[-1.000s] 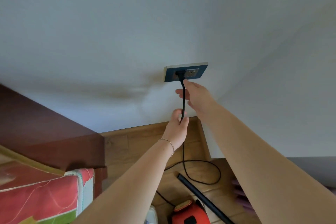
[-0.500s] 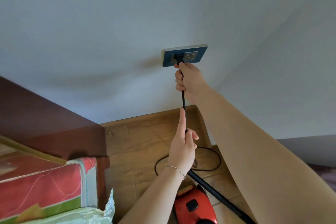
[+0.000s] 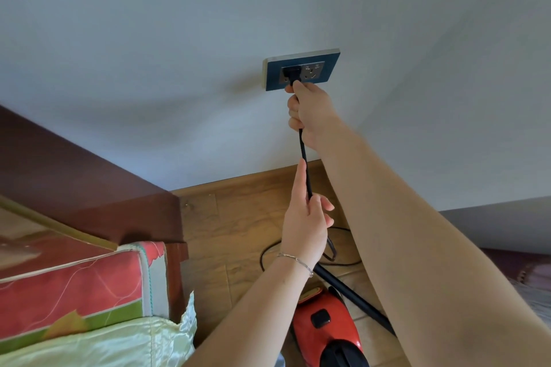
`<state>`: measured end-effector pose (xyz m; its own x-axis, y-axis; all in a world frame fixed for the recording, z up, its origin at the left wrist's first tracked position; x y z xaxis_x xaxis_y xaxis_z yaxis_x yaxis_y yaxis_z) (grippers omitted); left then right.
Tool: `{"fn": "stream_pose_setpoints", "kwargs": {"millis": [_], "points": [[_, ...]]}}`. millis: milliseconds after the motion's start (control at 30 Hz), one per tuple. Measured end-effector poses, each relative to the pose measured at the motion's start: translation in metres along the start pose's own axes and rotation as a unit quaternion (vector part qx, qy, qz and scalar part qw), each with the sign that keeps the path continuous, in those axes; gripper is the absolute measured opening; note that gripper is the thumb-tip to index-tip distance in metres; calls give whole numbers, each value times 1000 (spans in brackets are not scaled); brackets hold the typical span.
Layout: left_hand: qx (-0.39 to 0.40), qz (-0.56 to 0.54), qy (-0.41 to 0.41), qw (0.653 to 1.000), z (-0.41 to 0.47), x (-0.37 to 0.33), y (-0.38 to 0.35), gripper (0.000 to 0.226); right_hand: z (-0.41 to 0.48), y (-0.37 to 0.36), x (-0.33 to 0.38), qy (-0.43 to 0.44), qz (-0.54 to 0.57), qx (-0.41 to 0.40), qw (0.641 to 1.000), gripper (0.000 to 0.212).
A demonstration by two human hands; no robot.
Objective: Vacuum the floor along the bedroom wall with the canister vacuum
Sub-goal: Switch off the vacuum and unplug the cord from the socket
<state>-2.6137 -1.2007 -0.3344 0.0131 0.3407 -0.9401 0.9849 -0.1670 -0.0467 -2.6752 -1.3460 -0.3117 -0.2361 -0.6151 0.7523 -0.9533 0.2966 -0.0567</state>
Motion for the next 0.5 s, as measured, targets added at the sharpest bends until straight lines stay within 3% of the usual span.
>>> {"fn": "stream_pose_setpoints", "kwargs": {"millis": [367,500], "points": [[1,3,4,1000,-4,-9,4,59,-1,-2,1,-5,-14,-29,999,22],[33,-13,46,998,-21,12,-1,62,-12,3,-27,-6,-47,-18,999,18]]}}
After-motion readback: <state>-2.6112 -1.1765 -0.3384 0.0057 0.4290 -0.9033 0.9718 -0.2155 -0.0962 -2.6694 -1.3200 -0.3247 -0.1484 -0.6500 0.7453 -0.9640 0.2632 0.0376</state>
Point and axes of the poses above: each hand's wrist, its own z-axis towards the middle knuckle, its own y-axis out of the back of the hand, x = y × z, the point moved 7 cm from there along z, towards the middle knuckle, and after that the axes turned 7 degrees about -y, right-handed, at the moved point
